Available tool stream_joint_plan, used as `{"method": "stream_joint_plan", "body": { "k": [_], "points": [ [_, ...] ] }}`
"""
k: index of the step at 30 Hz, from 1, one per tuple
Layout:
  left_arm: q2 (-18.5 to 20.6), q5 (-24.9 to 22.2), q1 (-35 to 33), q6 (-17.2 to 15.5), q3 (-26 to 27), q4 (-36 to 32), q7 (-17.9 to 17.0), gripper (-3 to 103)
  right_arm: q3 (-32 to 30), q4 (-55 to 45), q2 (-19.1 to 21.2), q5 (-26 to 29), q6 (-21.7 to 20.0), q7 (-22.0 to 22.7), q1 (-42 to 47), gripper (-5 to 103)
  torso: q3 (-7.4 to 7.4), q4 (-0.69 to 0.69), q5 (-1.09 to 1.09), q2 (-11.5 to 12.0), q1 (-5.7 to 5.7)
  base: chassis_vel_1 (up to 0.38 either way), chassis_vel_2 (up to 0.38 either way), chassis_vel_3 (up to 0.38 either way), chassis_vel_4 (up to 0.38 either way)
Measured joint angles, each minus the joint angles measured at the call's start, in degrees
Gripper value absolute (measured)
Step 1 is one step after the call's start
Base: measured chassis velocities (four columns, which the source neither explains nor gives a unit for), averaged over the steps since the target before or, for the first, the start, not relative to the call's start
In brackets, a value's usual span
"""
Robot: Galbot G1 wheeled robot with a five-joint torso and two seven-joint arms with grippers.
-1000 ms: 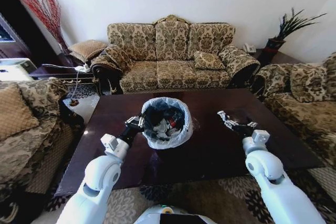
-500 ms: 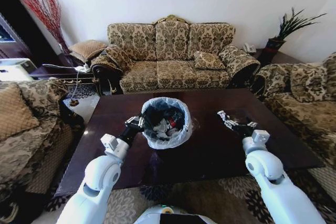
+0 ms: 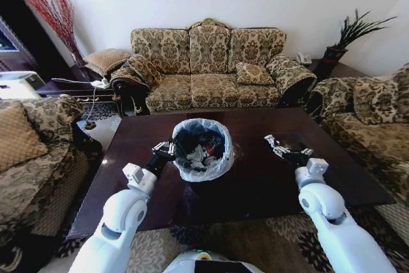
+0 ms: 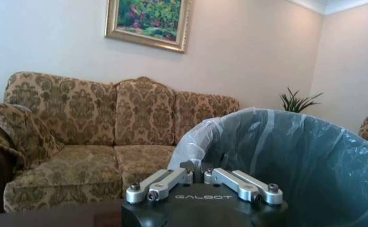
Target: Move to the front of the table and place the trash on the table into the trash bin.
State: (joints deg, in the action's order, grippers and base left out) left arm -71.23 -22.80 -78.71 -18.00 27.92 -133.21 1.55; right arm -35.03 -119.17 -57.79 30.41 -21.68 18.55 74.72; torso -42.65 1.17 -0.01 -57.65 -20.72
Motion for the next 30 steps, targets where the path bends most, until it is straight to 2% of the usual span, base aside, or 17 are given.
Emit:
{"method": "stream_joint_plan", "body": {
  "k": [1,3,9,10,13,25,30],
  "points": [
    [0.88,-0.97,-1.05,2.23,1.03,0.11,-2.27,3,-0.10,-0.35,-0.02,-0.03,0.00,-0.01,0.25,100,-0.01,-0.01,0.00,0.00,0.00,0.000,0.000,0.000,0.000],
    [1.30,-1.30,-1.81,3.95,1.88,0.10,-3.29,3,-1.01,-2.77,-0.56,-0.58,0.05,-0.82,2.20,100,0.00,0.03,0.05,0.00,0.00,0.000,0.000,0.000,0.000],
    [1.59,-1.50,-3.08,5.11,1.69,-1.29,-4.59,3,-5.21,-13.00,-3.00,-3.37,1.01,-4.81,10.70,100,0.01,0.00,-0.03,0.00,0.01,0.000,0.000,0.000,0.000],
    [1.59,-1.50,-3.08,5.11,1.69,-1.29,-4.59,3,-5.21,-13.00,-3.00,-3.37,1.01,-4.81,10.70,100,0.01,0.00,-0.03,0.00,0.01,0.000,0.000,0.000,0.000],
    [1.59,-1.54,-3.82,5.10,1.91,-3.35,-5.24,3,-6.84,-15.12,-5.26,-4.00,3.28,-9.32,11.50,100,0.01,-0.02,0.01,0.00,0.02,0.000,0.000,0.000,0.000],
    [-0.16,-0.70,-5.96,4.01,4.14,-4.58,-6.03,3,-6.89,-10.49,-4.10,-1.76,3.38,-11.25,9.03,100,0.00,0.01,0.01,0.00,0.00,0.000,0.000,0.000,0.000],
    [-1.91,0.71,-6.63,3.94,3.71,-4.50,-4.98,3,-5.40,-9.01,-3.21,-0.83,3.43,-11.25,7.57,100,0.00,0.01,0.00,0.00,0.00,-0.034,-0.022,0.026,0.044]
  ]
}}
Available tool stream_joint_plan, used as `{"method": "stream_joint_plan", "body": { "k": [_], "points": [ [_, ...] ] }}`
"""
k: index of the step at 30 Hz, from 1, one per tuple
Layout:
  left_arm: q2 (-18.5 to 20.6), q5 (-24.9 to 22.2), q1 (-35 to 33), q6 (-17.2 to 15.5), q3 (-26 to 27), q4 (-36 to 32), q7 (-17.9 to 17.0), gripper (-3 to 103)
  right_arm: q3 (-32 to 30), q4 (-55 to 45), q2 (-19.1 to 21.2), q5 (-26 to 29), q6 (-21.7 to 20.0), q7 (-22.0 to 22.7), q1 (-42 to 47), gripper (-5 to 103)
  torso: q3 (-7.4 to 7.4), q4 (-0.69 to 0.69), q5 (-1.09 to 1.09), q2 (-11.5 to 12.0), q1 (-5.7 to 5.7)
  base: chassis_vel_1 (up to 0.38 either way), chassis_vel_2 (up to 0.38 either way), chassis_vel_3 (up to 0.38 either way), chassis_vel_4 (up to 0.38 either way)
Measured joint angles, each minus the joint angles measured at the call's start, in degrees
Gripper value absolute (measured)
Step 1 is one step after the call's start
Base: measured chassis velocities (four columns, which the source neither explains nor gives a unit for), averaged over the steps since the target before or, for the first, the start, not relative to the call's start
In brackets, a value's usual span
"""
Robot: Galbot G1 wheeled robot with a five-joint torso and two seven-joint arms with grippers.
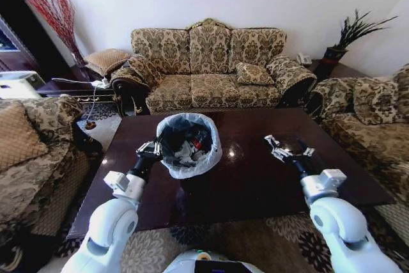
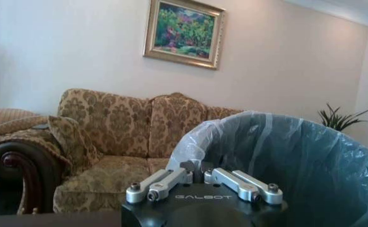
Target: Move to the front of the table and place the trash on the table into the trash bin.
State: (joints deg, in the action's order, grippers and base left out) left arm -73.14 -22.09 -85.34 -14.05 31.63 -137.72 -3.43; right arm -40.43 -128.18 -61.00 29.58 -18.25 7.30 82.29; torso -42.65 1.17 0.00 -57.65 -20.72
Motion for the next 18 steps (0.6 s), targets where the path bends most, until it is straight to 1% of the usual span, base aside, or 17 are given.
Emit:
{"method": "stream_joint_plan", "body": {
  "k": [2,5,10,14,18],
  "points": [
    [-0.48,0.40,-0.28,-0.09,-0.05,0.08,0.59,3,0.42,0.37,0.27,0.16,0.00,0.00,-0.38,100,0.00,0.00,-0.01,0.00,0.00,-0.096,-0.058,0.068,0.056],
    [-1.54,1.66,-0.90,-0.23,-0.06,0.30,2.61,3,1.95,1.68,0.89,0.28,0.00,0.01,-1.48,100,0.00,0.00,0.00,0.00,0.00,-0.111,-0.118,0.140,0.129],
    [-2.11,2.52,-0.91,-0.29,-0.14,0.55,3.45,3,2.97,2.98,0.99,0.28,0.17,0.05,-2.37,100,0.00,0.00,0.00,0.00,0.00,-0.165,-0.187,0.206,0.193],
    [-2.73,3.85,-1.63,-0.21,-0.42,0.74,4.23,3,3.53,4.55,0.99,0.25,0.87,0.34,-3.38,100,0.00,-0.01,0.02,0.01,-0.01,-0.240,-0.216,0.290,0.291],
    [-2.73,4.06,-1.89,0.04,-0.43,0.75,4.21,3,3.84,5.18,0.97,0.17,1.30,0.75,-4.00,100,0.00,-0.01,0.00,0.01,0.00,-0.245,-0.245,0.359,0.347]
  ]
}}
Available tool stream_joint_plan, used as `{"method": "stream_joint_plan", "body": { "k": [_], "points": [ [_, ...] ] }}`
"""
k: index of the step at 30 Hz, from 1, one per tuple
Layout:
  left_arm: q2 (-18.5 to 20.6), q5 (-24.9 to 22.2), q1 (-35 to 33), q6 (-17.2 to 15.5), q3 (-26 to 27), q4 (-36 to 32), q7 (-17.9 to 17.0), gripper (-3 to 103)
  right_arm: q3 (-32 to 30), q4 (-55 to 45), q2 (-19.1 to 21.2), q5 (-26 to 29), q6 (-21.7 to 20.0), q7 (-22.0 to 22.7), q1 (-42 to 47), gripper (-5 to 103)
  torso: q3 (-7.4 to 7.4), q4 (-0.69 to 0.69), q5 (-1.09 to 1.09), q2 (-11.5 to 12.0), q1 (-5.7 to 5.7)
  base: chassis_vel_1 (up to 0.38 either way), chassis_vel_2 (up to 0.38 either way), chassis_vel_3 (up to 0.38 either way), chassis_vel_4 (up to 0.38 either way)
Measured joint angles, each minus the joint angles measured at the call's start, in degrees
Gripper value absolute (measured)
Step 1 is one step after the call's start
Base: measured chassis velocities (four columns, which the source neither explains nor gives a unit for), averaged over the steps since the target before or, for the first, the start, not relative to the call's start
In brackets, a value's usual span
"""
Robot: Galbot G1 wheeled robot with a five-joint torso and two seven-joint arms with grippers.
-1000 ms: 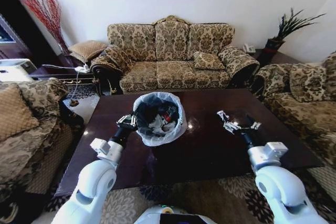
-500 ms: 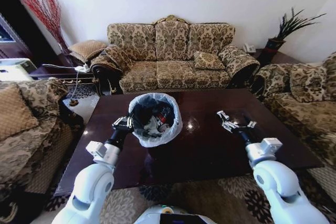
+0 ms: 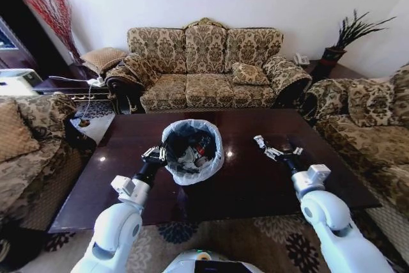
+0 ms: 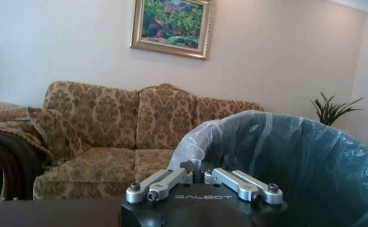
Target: Move to the front of the table and place the trash on the table into the trash bin.
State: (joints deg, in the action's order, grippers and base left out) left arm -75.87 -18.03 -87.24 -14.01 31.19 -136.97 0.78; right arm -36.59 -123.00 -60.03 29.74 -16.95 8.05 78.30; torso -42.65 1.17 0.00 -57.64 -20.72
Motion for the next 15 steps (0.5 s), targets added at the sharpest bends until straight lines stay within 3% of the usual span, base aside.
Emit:
{"method": "stream_joint_plan", "body": {
  "k": [8,13,15],
  "points": [
    [0.02,0.02,-0.06,0.17,-0.03,0.05,-0.02,3,0.08,0.21,-0.02,-0.09,0.34,0.12,-0.19,100,0.00,-0.02,0.05,-0.01,0.01,-0.101,-0.120,0.241,0.258],
    [0.09,0.01,-0.05,0.19,0.01,0.09,-0.18,3,0.09,0.20,-0.06,-0.12,0.34,0.13,-0.17,100,0.00,0.01,-0.12,0.00,0.00,0.086,0.085,0.082,0.084],
    [0.11,0.02,-0.05,0.19,0.05,0.09,-0.25,3,0.09,0.19,-0.06,-0.12,0.34,0.13,-0.17,100,0.00,0.03,-0.07,0.00,-0.01,0.164,0.223,0.088,0.040]
  ]
}}
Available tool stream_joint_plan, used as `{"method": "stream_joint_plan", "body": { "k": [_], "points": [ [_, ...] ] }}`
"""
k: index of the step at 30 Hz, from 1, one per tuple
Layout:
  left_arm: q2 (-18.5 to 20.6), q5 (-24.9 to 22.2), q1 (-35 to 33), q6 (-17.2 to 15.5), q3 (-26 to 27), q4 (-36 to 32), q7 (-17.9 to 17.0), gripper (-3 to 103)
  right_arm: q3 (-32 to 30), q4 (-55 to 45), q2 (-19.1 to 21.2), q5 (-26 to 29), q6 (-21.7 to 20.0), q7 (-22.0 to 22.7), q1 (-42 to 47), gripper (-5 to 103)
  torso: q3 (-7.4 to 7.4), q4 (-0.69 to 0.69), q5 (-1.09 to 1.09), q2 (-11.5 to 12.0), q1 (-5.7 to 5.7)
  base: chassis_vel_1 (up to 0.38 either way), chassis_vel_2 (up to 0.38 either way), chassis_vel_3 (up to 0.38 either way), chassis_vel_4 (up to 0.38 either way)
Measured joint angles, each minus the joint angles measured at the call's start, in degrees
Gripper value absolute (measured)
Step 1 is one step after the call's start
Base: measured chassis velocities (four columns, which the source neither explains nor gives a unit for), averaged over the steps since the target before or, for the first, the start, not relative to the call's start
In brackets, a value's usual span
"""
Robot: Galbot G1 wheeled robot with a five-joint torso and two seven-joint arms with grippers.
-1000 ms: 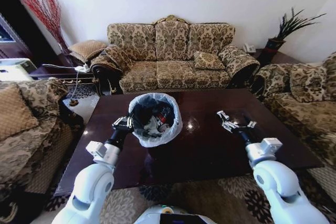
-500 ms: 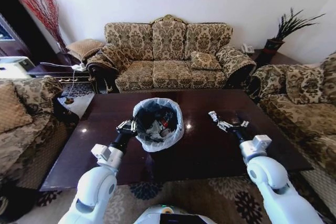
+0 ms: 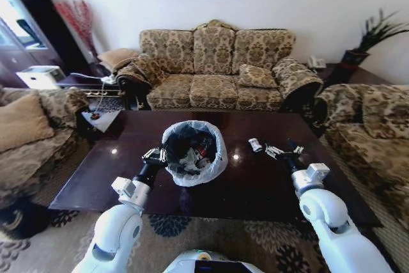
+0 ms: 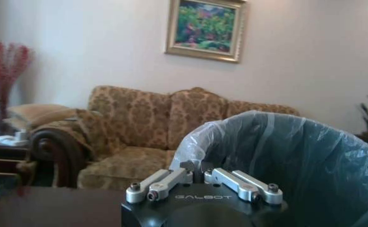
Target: Move to the front of the table and place the trash on the table into the trash bin.
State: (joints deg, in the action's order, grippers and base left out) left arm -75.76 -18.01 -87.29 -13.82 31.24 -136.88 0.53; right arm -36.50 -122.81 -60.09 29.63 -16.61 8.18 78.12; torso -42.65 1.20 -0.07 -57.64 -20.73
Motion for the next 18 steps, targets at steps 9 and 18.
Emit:
{"method": "stream_joint_plan", "body": {
  "k": [9,18],
  "points": [
    [0.00,-0.02,0.02,0.02,-0.02,0.01,-0.02,3,0.00,-0.03,0.00,-0.03,0.00,0.02,0.04,100,0.00,-0.05,0.11,0.00,0.00,0.073,0.069,0.047,0.037],
    [0.02,-0.05,0.03,0.05,-0.03,0.01,0.00,3,-0.03,-0.07,0.00,-0.04,0.00,0.03,0.05,100,0.00,-0.03,0.05,0.00,0.00,0.000,0.000,0.000,0.000]
  ]
}}
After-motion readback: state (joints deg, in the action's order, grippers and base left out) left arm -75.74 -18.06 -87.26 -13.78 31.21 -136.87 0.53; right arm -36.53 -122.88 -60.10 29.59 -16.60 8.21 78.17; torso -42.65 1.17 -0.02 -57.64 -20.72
